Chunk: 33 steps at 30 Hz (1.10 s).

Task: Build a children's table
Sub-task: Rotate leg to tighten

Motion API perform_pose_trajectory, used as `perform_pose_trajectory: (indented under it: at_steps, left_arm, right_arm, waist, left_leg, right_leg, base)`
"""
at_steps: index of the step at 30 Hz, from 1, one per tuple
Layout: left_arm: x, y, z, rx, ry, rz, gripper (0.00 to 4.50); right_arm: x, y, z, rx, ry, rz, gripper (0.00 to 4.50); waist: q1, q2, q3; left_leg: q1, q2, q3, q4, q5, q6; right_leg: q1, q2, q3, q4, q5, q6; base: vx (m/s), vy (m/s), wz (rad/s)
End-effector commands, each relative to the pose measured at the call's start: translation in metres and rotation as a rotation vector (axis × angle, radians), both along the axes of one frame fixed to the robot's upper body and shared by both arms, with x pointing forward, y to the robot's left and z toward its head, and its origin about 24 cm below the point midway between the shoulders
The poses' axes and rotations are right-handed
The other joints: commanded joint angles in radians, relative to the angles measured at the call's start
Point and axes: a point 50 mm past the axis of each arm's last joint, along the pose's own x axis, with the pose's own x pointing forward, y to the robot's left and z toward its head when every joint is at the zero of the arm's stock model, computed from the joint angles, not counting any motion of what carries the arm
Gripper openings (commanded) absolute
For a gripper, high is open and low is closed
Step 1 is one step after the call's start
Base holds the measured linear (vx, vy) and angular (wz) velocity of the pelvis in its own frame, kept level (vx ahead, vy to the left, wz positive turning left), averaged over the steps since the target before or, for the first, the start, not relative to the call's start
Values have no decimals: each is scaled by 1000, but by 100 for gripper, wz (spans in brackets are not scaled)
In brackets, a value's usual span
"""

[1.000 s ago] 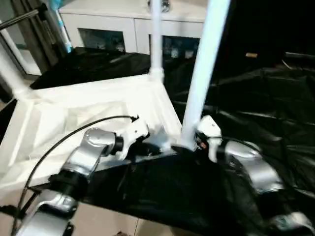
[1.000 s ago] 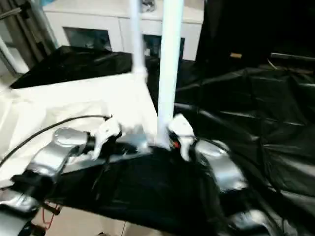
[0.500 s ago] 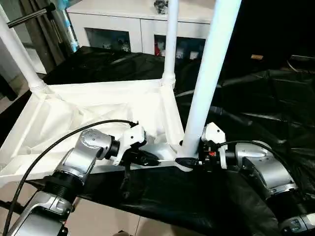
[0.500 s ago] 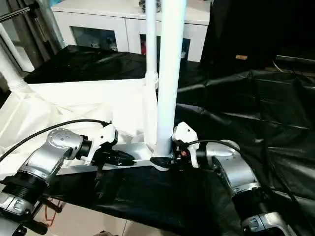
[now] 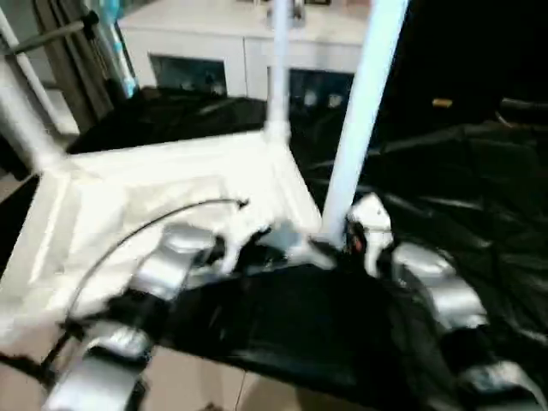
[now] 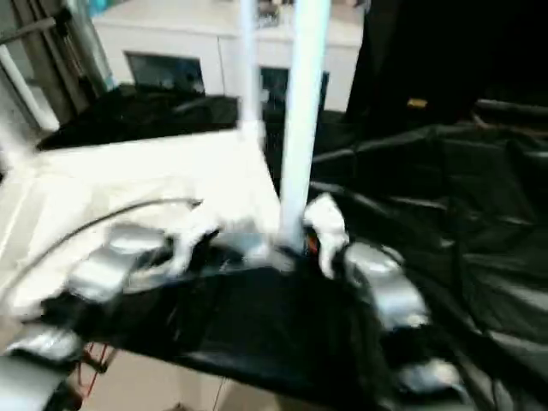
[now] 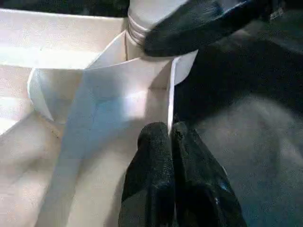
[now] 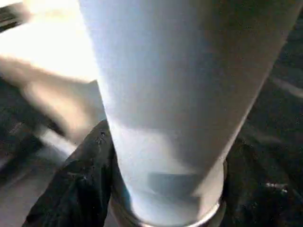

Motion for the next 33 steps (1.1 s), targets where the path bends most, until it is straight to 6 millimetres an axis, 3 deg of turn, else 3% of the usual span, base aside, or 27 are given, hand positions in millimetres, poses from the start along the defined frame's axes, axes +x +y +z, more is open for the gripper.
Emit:
perform_pose_trajectory:
  at_steps: [1,5,6,7,10,13,16,17,19,23,25,26,30,33]
  left_arm:
    - [7,-30,11,-32,-55,37,0]
    - [6,-35,10,-32,-63,29,0]
    - [4,-35,9,-27,-67,5,0]
    - [4,-35,9,-27,-67,-2,0]
    - [3,-31,9,-20,-75,-26,0]
    - [2,-24,12,-21,-85,-66,0]
    - [-2,-14,12,-18,-89,-129,0]
    - [-5,-9,11,-23,-74,-159,0]
    - [-9,-5,12,-34,-62,-194,0]
    - [-16,2,12,-30,-41,-275,0]
    - [-19,9,12,-15,-28,-312,0]
    - [-20,13,12,-6,-23,-331,0]
    - [-23,22,11,12,-13,-348,0]
    - [-23,24,11,15,-5,-354,0]
  right_arm:
    - [-6,35,-19,-17,87,15,270]
    - [1,48,-16,-26,59,-33,270]
    - [2,50,-14,4,56,-40,270]
    - [2,51,-13,19,56,-34,326]
    - [4,52,-7,60,45,-11,346]
    - [2,49,-1,24,-8,63,369]
    - [-4,45,5,17,-48,201,369]
    - [-9,41,9,8,-69,285,369]
    - [-15,37,12,7,-77,360,369]
    - [-27,21,18,16,-64,490,369]
    - [-33,12,22,24,-46,563,369]
    - [-35,9,24,30,-33,592,344]
    - [-41,3,22,24,10,659,320]
    - [-43,2,21,21,29,685,293]
  waist:
    - [-9,-7,-49]
    - [-12,2,-54]
    - [-14,0,-53]
    - [-15,-1,-54]
    - [-15,0,-57]
    - [-17,-6,-59]
    - [-15,-2,-64]
    - [-15,10,-64]
    - [-15,6,-65]
    - [-1,6,-63]
    - [6,1,-60]
    - [5,0,-59]
    - [7,0,-56]
    - [7,0,-57]
  left_leg:
    - [12,28,-21,-83,-319,-25]
    - [7,27,-20,-82,-293,-11]
    - [8,27,-18,-81,-297,-7]
    - [6,27,-18,-80,-295,-3]
    - [3,28,-19,-80,-269,12]
    - [1,30,-18,-79,-251,21]
    - [-5,30,-16,-70,-180,54]
    - [-3,30,-14,-68,-172,63]
    - [-5,31,-13,-67,-167,77]
    - [-1,40,-11,-67,-171,90]
    - [-1,41,-10,-70,-192,86]
    - [-1,41,-10,-71,-201,79]
    - [2,40,-11,-74,-230,58]
    - [1,40,-12,-74,-223,49]
  right_leg:
    - [33,-48,35,-91,-390,-175]
    - [36,-48,37,-87,-313,-186]
    - [33,-47,37,-89,-307,-188]
    - [35,-48,38,-87,-298,-190]
    - [41,-48,36,-82,-254,-203]
    - [42,-47,36,-77,-219,-214]
    - [48,-47,35,-63,-90,-245]
    - [47,-46,33,-62,-60,-256]
    - [50,-45,33,-58,-29,-271]
    - [48,-44,32,-56,-49,-285]
    - [47,-46,33,-58,-96,-278]
    - [45,-47,33,-61,-122,-272]
    - [42,-49,35,-69,-196,-251]
    - [42,-49,36,-68,-192,-249]
  base:
    - [0,0,0]
    - [0,0,0]
    - [0,0,0]
    - [0,0,0]
    - [0,0,0]
    - [0,0,0]
    - [0,0,0]
    - [0,0,0]
    - [0,0,0]
    - [0,0,0]
    - [0,0,0]
    - [0,0,0]
    - [0,0,0]
    - [0,0,0]
